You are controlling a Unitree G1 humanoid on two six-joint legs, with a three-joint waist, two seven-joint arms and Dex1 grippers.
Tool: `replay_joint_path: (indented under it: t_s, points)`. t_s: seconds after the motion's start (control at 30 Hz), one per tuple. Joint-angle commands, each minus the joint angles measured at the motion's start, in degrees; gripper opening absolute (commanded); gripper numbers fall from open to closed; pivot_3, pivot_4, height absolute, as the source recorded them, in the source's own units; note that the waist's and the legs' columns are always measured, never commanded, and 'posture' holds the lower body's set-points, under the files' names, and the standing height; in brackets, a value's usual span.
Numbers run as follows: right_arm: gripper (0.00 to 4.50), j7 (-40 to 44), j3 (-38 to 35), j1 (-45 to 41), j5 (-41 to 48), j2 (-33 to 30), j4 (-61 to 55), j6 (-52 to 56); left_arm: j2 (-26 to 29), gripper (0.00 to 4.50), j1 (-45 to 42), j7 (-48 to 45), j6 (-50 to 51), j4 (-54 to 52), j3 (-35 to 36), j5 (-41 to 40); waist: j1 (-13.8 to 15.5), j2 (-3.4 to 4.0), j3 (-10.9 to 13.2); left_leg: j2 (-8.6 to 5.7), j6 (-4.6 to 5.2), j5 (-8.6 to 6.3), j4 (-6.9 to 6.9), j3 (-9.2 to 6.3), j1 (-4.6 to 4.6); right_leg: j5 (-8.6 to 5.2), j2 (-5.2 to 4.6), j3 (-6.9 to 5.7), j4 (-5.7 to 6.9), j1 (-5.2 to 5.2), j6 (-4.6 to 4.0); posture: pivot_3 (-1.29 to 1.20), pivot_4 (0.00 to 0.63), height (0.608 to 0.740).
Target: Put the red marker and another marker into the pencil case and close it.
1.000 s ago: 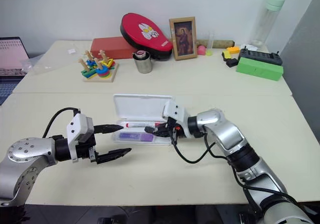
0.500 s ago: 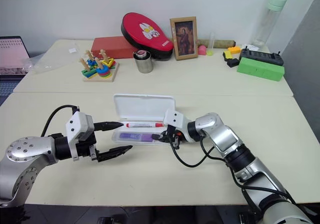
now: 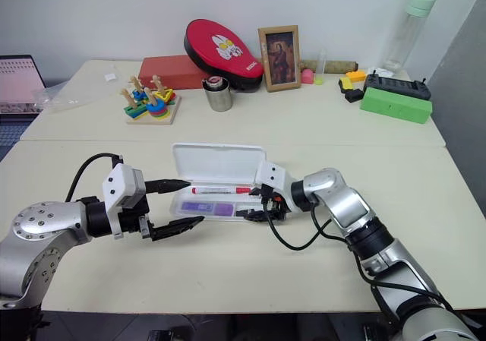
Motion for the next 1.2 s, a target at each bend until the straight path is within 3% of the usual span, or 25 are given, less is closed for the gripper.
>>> replay_joint_path:
  t_s: [0.03,0.07,0.17,0.4,0.53,0.7,0.9,1.2]
  points:
    - [4.17,-1.01,-9.27,-4.32,9.07,4.60,-3.80,2.38,-1.46,4.50,-1.30,2.68,0.90,-0.20,2.72,-2.20,-0.10,0.00,0.00,0.00,0.00,0.00,0.00,0.00,0.00,0.01,0.00,0.00,0.01,0.00,-0.02,0.00,0.150,0.740]
    - [4.43,-3.20,-11.35,-6.25,9.93,6.12,-2.17,3.14,-2.17,4.50,-1.96,4.12,2.09,0.04,3.78,-3.24,-0.22,0.01,0.01,0.01,0.00,0.00,0.00,0.00,0.00,0.04,0.01,0.00,0.02,0.00,-0.06,0.00,0.150,0.740]
    - [4.11,-11.00,-15.28,-12.68,8.21,9.56,6.29,2.77,-5.20,4.50,-4.44,8.82,4.89,0.78,7.58,-7.27,-0.31,0.01,0.01,0.01,0.00,0.00,0.03,-0.05,0.00,0.11,0.02,-0.04,0.08,0.00,-0.18,0.00,0.150,0.740]
    - [2.42,-26.74,-19.32,-24.93,2.33,14.33,28.65,-1.95,-7.61,4.50,-6.97,14.57,7.38,-0.05,11.63,-11.30,-0.10,-0.05,-0.03,-0.01,0.00,0.00,0.02,-0.06,0.00,0.12,-0.01,-0.06,0.04,0.03,-0.19,0.00,0.150,0.740]
    - [1.49,-26.54,-17.55,-27.31,-0.23,15.19,34.88,-4.32,-7.57,4.50,-7.27,16.04,8.25,-0.99,12.93,-13.07,-0.07,-0.05,-0.03,-0.01,0.00,0.00,-0.02,-0.04,-0.03,0.13,0.00,-0.06,0.05,-0.03,-0.20,0.00,0.150,0.740]
    - [0.13,-22.32,-15.25,-26.78,-1.59,15.61,34.65,-3.95,-7.10,4.50,-5.73,16.29,8.73,-2.39,13.49,-14.16,-0.09,-0.05,-0.03,-0.01,0.00,0.00,-0.04,-0.04,-0.04,0.12,0.00,-0.06,0.05,-0.04,-0.20,0.00,0.150,0.740]
    - [0.06,-9.47,-7.56,-19.91,-1.74,12.58,20.33,-1.02,-3.54,4.50,-0.19,11.18,8.92,-4.43,14.69,-15.36,-0.12,0.00,0.00,0.00,0.00,0.00,-0.07,-0.04,-0.04,0.12,0.00,-0.06,0.04,-0.04,-0.21,0.00,0.150,0.740]
    - [0.06,0.01,1.28,-9.56,-1.81,6.90,2.08,3.47,0.72,4.50,4.28,6.74,7.90,-3.67,15.70,-14.02,-0.07,-0.04,-0.02,0.01,-0.01,0.00,-0.02,-0.04,-0.02,0.10,0.01,-0.06,0.04,-0.04,-0.20,0.00,0.150,0.740]
